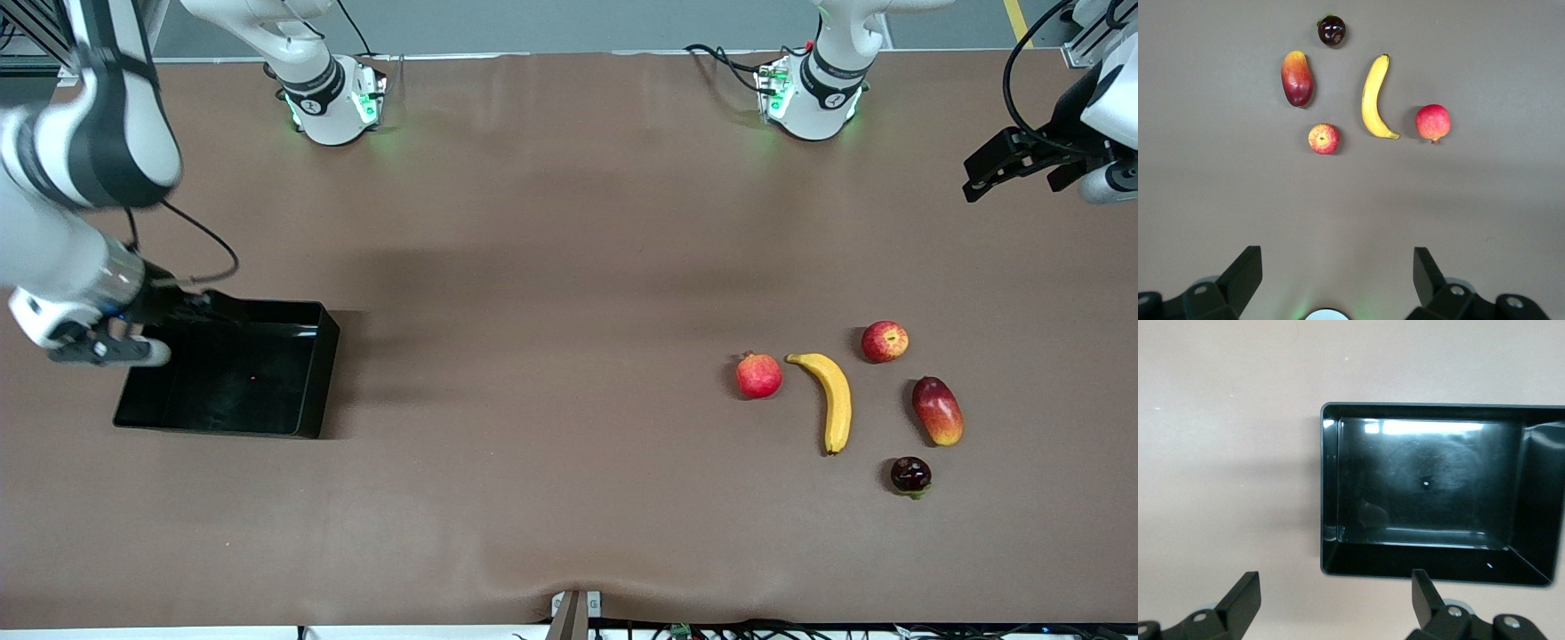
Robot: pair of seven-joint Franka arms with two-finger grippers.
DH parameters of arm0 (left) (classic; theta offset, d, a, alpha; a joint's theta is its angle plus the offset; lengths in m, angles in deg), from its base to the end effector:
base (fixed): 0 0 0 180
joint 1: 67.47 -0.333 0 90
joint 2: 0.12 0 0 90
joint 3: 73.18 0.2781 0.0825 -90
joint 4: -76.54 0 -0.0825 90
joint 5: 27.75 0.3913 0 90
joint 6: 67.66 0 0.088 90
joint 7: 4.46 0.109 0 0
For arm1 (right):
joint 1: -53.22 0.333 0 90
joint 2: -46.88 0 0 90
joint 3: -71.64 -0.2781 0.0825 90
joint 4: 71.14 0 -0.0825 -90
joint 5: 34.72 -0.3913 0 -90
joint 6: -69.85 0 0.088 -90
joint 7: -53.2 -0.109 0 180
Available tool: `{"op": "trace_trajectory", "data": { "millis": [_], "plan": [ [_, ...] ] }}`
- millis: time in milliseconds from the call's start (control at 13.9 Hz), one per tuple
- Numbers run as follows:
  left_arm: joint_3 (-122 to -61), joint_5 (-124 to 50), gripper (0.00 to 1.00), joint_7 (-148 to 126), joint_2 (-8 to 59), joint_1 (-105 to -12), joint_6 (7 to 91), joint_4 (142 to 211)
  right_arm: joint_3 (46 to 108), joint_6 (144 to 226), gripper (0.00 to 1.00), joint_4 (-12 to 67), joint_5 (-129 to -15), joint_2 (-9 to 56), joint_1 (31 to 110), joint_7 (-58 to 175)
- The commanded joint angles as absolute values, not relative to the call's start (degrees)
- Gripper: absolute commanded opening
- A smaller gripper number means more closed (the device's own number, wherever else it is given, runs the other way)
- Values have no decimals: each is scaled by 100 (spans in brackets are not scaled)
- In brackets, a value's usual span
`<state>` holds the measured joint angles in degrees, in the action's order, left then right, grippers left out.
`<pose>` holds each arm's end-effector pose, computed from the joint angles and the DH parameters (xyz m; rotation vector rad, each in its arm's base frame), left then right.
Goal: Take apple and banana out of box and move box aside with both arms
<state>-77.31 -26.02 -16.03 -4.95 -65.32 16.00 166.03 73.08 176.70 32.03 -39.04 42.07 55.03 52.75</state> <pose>0.5239 -0.0557 0.6251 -3.0996 -0.1484 0.0184 0.5890 0.0100 0.4504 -3.0715 0.0367 0.0310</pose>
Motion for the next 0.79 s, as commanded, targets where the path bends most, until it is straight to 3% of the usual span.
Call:
{"op": "trace_trajectory", "data": {
  "millis": [0, 287, 717],
  "plan": [
    [-7749, -2608, 100, -1598, -610, -6545, 1495, 16611, 7287, 16894, 100, 2865, -3762, 4609, 5445, 4960],
    [-7732, -2608, 100, -1589, -627, -6554, 1487, 16593, 7278, 15706, 100, 1924, -3666, 4600, 5269, 4932],
    [-7714, -2600, 100, -1563, -636, -6563, 1425, 16549, 7287, 15237, 100, 1623, -3639, 4635, 5269, 4950]
  ]
}}
